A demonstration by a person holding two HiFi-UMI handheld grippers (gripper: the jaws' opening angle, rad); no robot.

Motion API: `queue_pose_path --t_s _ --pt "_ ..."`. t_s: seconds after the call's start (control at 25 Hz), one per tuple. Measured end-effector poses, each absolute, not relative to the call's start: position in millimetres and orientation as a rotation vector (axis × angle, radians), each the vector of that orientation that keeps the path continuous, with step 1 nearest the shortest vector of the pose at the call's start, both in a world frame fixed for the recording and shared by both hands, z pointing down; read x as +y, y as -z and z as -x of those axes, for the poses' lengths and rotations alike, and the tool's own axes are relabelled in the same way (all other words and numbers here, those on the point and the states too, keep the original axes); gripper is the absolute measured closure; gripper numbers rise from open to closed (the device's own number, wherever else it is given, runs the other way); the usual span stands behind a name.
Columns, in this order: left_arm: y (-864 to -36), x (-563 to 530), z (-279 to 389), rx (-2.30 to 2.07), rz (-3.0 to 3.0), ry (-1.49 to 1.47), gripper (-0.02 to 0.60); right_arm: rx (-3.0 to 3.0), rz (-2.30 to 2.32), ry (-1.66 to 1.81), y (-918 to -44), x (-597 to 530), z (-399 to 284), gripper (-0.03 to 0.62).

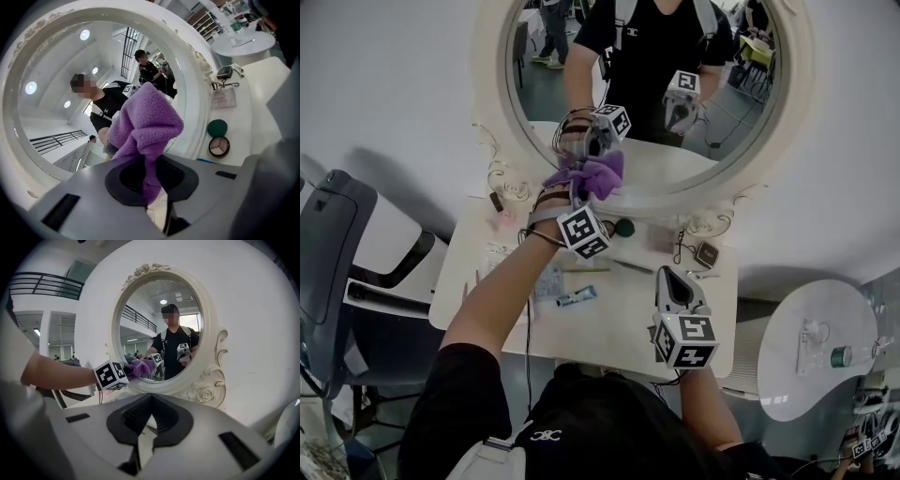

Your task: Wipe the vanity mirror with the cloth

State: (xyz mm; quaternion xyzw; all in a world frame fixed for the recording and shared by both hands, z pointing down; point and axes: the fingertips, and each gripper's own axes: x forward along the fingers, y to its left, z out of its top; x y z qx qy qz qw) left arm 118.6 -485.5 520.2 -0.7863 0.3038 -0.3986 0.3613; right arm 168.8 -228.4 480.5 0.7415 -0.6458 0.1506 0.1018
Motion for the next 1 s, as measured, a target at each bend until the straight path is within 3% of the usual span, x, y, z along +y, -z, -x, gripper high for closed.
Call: queue_pose_path --t_s 0.24,0.6,1.0 --pt "-485 -465 -112 0.722 2.016 1.02 0.523 -1.935 -2.211 -0.433 -472 -222 -171 0.585" --pt "-278 -447 -114 0.87 1.996 0.672 0.523 -2.051 -2.252 -0.404 -455 -241 -168 0.586" --pt "-99 -465 -126 0.976 1.832 0.546 0.523 -2.077 -2.339 -0.418 -444 -240 -189 0.585"
